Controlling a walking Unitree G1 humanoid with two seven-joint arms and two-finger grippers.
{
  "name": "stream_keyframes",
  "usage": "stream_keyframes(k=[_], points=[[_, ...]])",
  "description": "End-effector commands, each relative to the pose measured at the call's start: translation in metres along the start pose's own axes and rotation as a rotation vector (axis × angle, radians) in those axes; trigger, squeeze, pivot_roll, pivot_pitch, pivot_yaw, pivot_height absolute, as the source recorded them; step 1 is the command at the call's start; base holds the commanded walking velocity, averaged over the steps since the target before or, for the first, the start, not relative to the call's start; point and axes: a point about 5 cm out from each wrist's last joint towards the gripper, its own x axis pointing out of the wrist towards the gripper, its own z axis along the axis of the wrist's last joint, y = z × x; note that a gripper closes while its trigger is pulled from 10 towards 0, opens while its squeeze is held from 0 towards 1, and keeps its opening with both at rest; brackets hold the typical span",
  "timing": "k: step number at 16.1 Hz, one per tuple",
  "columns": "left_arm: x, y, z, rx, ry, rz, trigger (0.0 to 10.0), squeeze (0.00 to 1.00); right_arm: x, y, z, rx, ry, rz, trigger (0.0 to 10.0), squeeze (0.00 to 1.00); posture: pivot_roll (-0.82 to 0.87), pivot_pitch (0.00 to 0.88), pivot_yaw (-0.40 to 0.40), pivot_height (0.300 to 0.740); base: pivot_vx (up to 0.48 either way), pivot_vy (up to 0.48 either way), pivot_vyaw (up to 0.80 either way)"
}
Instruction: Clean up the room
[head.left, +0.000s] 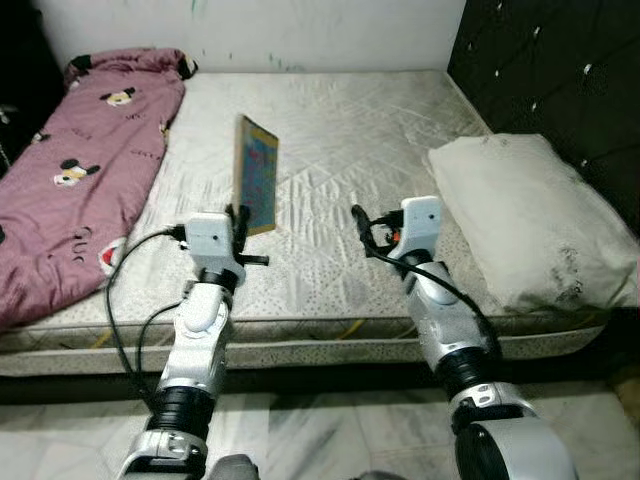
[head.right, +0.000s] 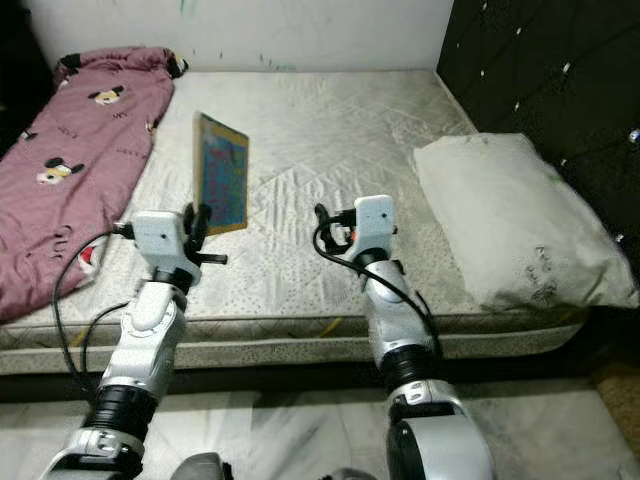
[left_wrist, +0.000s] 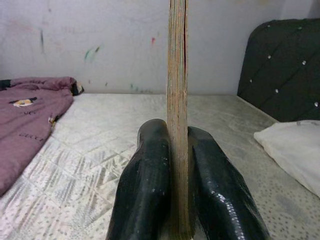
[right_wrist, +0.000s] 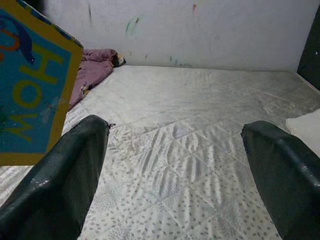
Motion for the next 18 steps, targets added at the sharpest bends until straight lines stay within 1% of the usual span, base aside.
stream_keyframes(k=[1, 5, 7, 14, 16, 18], points=[[0.005, 0.001, 0.014, 0.01, -0.073, -0.01, 10.0, 0.0, 0.003, 0.001, 0.004, -0.001, -0.007, 0.001, 10.0, 0.0, -0.01, 0.0, -0.006, 0.74, 0.289, 0.0, 0.0], [0.004, 0.001, 0.014, 0.011, -0.071, -0.013, 10.0, 0.0, 0.002, -0.001, 0.005, 0.004, -0.016, -0.006, 10.0, 0.0, -0.01, 0.0, -0.006, 0.74, 0.29, 0.0, 0.0], [0.002, 0.002, 0.013, 0.013, -0.07, -0.009, 10.0, 0.0, 0.0, -0.006, 0.006, 0.009, -0.027, -0.016, 10.0, 0.0, -0.02, 0.0, -0.005, 0.74, 0.289, 0.0, 0.0], [-0.005, 0.007, 0.009, 0.027, -0.056, 0.01, 10.0, 0.0, -0.008, -0.014, 0.002, -0.018, -0.032, -0.021, 10.0, 0.0, -0.01, 0.0, -0.006, 0.74, 0.264, 0.0, 0.0], [-0.011, 0.01, 0.007, 0.043, -0.044, 0.041, 10.0, 0.0, -0.014, -0.018, 0.0, -0.031, -0.034, -0.03, 10.0, 0.0, 0.0, 0.0, -0.004, 0.74, 0.246, 0.0, 0.0], [-0.024, 0.02, 0.002, 0.061, -0.02, 0.127, 10.0, 0.0, -0.025, -0.024, -0.001, -0.052, -0.046, -0.051, 10.0, 0.0, -0.02, 0.0, 0.015, 0.74, 0.0, 0.0, 0.0]])
